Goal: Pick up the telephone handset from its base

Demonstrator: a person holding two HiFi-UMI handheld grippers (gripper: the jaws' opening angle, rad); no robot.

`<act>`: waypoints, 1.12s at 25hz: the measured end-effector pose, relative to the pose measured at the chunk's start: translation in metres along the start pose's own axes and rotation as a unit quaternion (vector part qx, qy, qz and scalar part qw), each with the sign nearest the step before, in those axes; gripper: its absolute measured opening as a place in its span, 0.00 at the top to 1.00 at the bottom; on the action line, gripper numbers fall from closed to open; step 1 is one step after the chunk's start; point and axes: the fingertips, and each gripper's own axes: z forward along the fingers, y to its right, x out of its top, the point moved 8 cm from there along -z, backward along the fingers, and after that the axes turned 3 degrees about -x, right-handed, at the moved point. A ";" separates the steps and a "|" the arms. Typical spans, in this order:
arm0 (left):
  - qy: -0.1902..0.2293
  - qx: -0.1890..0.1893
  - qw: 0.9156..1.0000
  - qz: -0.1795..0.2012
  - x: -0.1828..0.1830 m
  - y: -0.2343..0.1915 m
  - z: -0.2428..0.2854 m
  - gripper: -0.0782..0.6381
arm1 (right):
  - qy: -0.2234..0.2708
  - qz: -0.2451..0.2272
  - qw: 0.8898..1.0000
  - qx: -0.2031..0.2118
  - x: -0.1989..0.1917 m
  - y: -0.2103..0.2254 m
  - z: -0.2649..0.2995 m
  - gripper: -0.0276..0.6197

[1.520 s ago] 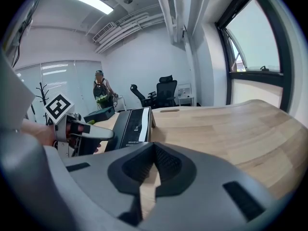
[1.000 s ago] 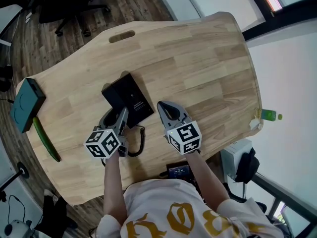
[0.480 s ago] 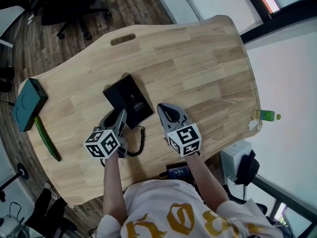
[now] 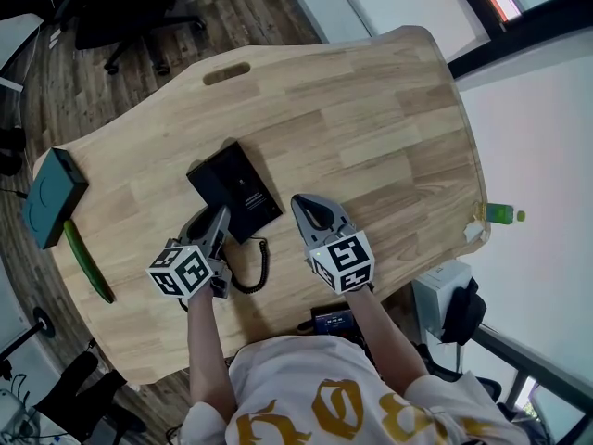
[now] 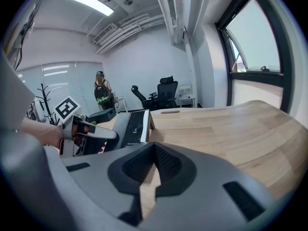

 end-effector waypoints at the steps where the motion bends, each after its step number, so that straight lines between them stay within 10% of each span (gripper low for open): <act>1: 0.001 0.004 1.000 -0.001 0.000 -0.001 0.000 0.73 | -0.001 0.000 1.000 0.001 0.000 -0.001 0.000 0.95; 28: 0.004 0.002 1.000 0.001 0.004 -0.003 0.001 0.74 | -0.008 -0.002 1.000 0.016 -0.002 -0.011 0.005 0.95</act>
